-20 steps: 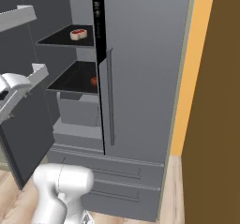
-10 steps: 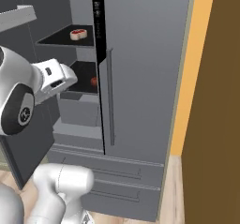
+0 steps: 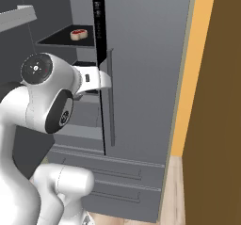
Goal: Open the fridge, remove the apple, tomato, and steak, and place them on any counter.
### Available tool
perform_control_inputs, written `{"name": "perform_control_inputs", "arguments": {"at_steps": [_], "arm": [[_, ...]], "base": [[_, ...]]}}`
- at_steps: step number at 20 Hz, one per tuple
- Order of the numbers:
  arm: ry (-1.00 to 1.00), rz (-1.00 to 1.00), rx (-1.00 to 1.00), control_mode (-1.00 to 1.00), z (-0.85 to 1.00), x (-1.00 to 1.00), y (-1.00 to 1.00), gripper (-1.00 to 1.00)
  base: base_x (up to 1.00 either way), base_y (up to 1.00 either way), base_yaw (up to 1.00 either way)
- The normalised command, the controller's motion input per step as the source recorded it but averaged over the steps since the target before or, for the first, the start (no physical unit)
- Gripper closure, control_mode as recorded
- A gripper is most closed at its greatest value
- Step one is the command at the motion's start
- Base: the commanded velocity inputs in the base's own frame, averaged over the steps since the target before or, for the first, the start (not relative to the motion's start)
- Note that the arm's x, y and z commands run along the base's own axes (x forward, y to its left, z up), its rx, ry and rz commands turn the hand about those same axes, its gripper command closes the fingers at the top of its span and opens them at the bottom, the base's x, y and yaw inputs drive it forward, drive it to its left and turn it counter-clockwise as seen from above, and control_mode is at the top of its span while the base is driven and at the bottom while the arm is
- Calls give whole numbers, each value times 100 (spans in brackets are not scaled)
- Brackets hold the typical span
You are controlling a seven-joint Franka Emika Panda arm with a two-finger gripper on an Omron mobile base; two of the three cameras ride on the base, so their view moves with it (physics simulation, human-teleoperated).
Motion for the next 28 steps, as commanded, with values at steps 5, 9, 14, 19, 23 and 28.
{"name": "perform_control_inputs", "arguments": {"at_steps": [5, 9, 14, 19, 23, 28], "arm": [[0, -6, 20, -100, -25, 68, -1, -100], [-4, 1, 14, -100, -30, 33, 1, -100], [-7, 0, 8, -100, -20, 69, 0, -100], [-5, 0, 11, -100, -12, 82, 0, -100], [0, 0, 9, -100, -7, 88, 0, -100], [1, 0, 8, -100, -4, 79, -1, -100]], "base": [[0, 0, 0], [0, 0, 0], [0, 0, 0], [0, 0, 0], [0, 0, 0], [0, 0, 0]]}}
